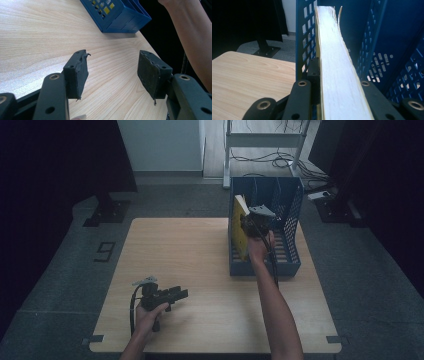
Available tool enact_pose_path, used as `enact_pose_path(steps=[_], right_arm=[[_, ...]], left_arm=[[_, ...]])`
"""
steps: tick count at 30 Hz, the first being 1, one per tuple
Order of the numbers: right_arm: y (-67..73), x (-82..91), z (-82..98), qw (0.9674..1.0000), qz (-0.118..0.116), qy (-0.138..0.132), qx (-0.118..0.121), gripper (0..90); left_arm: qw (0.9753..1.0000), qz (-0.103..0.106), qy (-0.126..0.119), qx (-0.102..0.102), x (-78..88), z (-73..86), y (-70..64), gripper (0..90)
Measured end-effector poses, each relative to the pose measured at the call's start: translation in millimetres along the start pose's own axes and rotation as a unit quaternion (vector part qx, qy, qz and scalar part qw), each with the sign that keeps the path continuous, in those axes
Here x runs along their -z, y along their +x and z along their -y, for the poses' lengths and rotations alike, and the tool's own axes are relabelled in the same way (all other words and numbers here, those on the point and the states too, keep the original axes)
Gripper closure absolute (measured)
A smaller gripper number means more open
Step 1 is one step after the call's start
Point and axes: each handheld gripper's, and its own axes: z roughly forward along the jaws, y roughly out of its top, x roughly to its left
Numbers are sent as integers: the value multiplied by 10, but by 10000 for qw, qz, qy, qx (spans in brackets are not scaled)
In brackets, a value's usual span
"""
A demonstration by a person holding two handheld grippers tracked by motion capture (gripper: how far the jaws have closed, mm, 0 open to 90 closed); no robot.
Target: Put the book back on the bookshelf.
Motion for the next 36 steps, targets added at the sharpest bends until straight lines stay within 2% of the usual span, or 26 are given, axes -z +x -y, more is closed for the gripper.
enact_pose_path(steps=[17, 29, 36], right_arm=[[76, -205, -66, 9998, 184, -65, -41, 747], [71, -288, -52, 9995, 271, -97, -142, 747], [126, -351, -79, 9994, 326, -116, -56, 747]], left_arm=[[9999, -18, -95, 68, 52, -7, 54, 415], [10000, -14, -32, 59, 34, -2, 67, 414], [10000, -1, -29, 55, 31, -1, 63, 413]])
